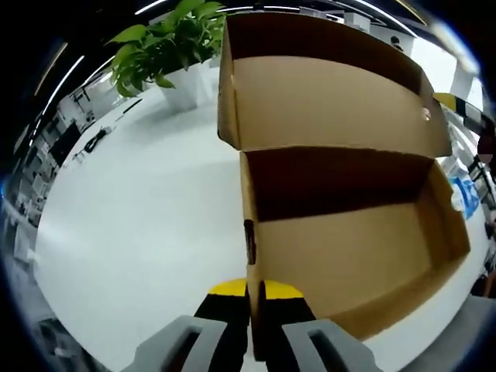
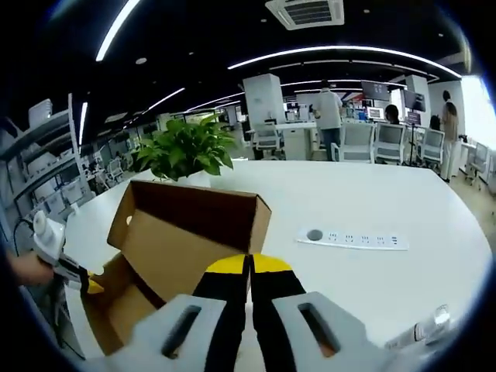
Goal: Operate the shoe box by opening the lid, removing the specified soft item, and placing it in the target area until the item is outside and the box remains undamaged.
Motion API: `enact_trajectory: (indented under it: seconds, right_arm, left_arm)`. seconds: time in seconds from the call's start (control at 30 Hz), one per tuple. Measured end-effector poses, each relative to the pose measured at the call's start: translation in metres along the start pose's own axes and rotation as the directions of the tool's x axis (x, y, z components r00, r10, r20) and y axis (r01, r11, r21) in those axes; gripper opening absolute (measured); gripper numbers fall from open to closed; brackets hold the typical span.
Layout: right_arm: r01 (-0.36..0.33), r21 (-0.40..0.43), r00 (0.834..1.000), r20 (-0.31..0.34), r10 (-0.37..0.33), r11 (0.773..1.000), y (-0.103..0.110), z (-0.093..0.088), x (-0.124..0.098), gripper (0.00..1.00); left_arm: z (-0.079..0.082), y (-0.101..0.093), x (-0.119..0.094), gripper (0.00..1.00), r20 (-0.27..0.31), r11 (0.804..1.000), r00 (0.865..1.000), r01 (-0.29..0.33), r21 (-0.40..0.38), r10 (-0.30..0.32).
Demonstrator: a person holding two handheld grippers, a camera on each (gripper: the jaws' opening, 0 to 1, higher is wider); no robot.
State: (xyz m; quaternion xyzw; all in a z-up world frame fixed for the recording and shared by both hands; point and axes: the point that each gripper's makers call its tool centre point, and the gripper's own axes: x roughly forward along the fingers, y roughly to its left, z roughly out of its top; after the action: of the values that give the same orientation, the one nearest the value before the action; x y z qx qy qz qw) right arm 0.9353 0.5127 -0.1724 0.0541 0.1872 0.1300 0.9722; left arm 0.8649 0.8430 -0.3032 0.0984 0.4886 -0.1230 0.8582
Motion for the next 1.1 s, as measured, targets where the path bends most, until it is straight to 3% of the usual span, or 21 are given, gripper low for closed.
enact_trajectory:
  seconds: [0.37, 1.1]
  right_arm:
    - [-0.003, 0.009, 1.000, 0.023, 0.002, 1.000, 0.001, 0.000, -0.011, 0.00]
    - [-0.041, -0.055, 0.994, 0.097, 0.046, 0.998, 0.021, 0.000, -0.045, 0.00]
  left_arm:
    - [0.002, 0.002, 0.002, 0.03, 0.008, 1.000, 1.000, -0.001, -0.006, 0.001]
    - [-0.001, 0.001, 0.000, 0.03, 0.033, 0.999, 0.999, -0.016, -0.049, 0.018]
